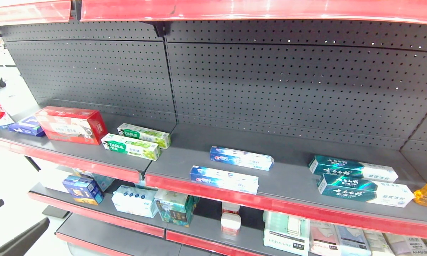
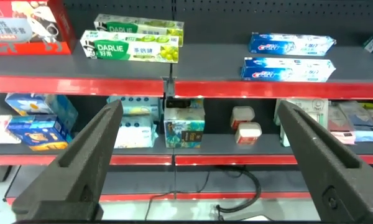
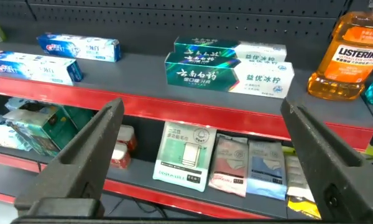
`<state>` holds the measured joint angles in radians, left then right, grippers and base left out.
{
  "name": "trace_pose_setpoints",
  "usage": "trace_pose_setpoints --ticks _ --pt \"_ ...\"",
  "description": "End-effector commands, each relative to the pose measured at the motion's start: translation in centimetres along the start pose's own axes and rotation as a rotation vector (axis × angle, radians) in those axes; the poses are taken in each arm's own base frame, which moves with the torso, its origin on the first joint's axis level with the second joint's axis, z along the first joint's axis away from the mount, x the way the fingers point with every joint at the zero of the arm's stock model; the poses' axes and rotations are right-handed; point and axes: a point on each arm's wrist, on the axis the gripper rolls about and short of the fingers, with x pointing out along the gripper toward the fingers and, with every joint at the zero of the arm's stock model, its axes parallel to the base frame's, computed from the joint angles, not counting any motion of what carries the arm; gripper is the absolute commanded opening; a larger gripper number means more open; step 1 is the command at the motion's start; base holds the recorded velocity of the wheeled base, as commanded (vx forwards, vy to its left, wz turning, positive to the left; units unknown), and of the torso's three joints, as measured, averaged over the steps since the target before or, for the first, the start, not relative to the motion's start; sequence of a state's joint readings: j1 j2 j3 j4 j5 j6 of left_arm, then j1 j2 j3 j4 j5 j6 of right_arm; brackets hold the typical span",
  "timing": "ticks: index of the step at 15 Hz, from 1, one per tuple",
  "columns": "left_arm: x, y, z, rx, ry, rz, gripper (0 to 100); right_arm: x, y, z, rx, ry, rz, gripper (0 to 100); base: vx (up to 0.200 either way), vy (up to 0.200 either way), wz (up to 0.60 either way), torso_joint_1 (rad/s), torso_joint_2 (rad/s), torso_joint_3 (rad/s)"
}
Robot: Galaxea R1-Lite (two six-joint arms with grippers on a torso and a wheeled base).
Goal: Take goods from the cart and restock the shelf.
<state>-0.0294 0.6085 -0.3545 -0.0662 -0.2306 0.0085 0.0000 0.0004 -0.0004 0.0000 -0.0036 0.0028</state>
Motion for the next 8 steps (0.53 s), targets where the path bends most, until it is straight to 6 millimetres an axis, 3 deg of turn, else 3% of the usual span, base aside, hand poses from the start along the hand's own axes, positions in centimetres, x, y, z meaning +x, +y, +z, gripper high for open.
trace_pose_setpoints --ticks 1,8 --pt "1.5 0.4 0.3 -0.012 0.040 0.003 100 0.0 0.0 0.0 0.000 0.000 0.001 100 0.000 0.000 0.00 0.000 0.00 0.000" --pt "5.8 1.8 -0.5 -0.085 0.228 0.045 100 0.0 0.0 0.0 -0.003 0.002 0.002 100 0.000 0.000 0.00 0.000 0.00 0.000"
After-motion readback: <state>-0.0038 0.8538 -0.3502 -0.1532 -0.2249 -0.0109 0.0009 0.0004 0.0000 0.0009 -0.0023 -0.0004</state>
